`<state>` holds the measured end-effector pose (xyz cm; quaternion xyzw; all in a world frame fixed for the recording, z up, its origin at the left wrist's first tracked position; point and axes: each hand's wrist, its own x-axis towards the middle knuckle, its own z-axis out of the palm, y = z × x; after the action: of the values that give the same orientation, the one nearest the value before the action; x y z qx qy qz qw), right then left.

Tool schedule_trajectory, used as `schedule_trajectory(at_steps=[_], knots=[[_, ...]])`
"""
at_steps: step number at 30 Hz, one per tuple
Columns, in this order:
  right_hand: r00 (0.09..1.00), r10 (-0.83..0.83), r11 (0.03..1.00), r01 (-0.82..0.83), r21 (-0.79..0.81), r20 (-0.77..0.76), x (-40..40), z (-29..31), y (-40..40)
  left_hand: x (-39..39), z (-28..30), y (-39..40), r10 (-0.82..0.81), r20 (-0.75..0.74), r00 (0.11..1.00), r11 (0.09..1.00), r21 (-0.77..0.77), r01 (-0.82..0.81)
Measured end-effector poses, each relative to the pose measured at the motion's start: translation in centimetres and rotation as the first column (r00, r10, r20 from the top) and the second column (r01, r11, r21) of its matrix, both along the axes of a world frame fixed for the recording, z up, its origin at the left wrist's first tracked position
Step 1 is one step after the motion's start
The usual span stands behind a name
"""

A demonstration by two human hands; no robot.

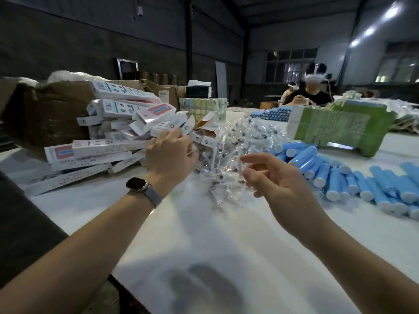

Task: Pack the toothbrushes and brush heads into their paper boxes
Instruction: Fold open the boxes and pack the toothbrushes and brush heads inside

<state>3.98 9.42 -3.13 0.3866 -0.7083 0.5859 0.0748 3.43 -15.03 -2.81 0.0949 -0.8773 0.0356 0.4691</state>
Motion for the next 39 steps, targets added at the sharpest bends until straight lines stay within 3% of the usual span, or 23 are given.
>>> schedule_trajectory(at_steps=[3, 5, 8, 12, 13, 16, 19, 21, 25, 28, 34, 37, 39], knots=[[0.997, -0.071, 0.997, 0.071, -0.007, -0.011, -1.1, 0.1, 1.0, 0.8, 1.3, 6.0, -0.147, -0.040, 0.988, 0.989, -0.005, 0.147], [0.993, -0.109, 0.990, 0.113, 0.084, -0.045, -1.7, 0.1, 1.8, 1.4, 2.3, 9.2, -0.278, -0.011, 0.960, 0.954, 0.110, 0.278], [0.983, -0.163, 0.962, 0.178, 0.209, -0.086, -2.5, 0.3, 3.1, 2.5, 3.9, 13.0, -0.467, -0.008, 0.884, 0.839, 0.313, 0.446], [0.982, -0.170, 0.967, 0.182, 0.178, -0.079, -3.0, 0.4, 5.7, 3.2, 5.2, 17.0, -0.595, -0.093, 0.798, 0.672, 0.487, 0.558], [0.982, -0.174, 0.967, 0.185, 0.174, -0.080, -2.9, 0.2, 6.4, 3.1, 5.3, 17.9, -0.646, -0.138, 0.751, 0.583, 0.545, 0.602], [0.981, -0.188, 0.976, 0.192, 0.102, -0.045, -3.0, -0.1, 8.3, 2.4, 4.8, 20.1, -0.760, -0.399, 0.513, 0.180, 0.630, 0.756], [0.988, -0.143, 0.989, 0.144, -0.025, 0.059, -3.5, -0.1, 9.9, 1.0, 2.4, 21.8, -0.779, -0.509, 0.365, -0.080, 0.659, 0.748], [0.985, -0.121, 0.990, 0.128, -0.053, 0.124, -3.6, -0.3, 10.7, 0.2, 0.5, 22.1, -0.819, -0.498, 0.283, -0.194, 0.705, 0.682], [0.989, -0.090, 0.991, 0.100, -0.089, 0.117, -3.6, -0.2, 11.4, -0.5, -1.2, 21.4, -0.897, -0.395, 0.199, -0.184, 0.743, 0.643], [0.993, -0.043, 0.994, 0.054, -0.098, 0.112, -3.5, 0.0, 11.2, -0.5, -1.3, 21.1, -0.899, -0.391, 0.200, -0.168, 0.726, 0.667], [0.999, 0.013, 1.000, -0.012, -0.015, 0.050, -2.9, -0.5, 10.2, -0.4, -1.5, 21.5, -0.796, -0.579, 0.178, -0.406, 0.728, 0.552], [0.997, 0.043, 0.999, -0.042, -0.013, 0.057, -3.0, 0.0, 10.8, -0.5, -2.1, 21.4, -0.811, -0.565, 0.149, -0.430, 0.750, 0.503], [0.993, 0.076, 0.996, -0.072, -0.046, 0.094, -2.9, 0.0, 11.2, -0.5, -2.4, 21.2, -0.836, -0.522, 0.170, -0.379, 0.773, 0.509]])
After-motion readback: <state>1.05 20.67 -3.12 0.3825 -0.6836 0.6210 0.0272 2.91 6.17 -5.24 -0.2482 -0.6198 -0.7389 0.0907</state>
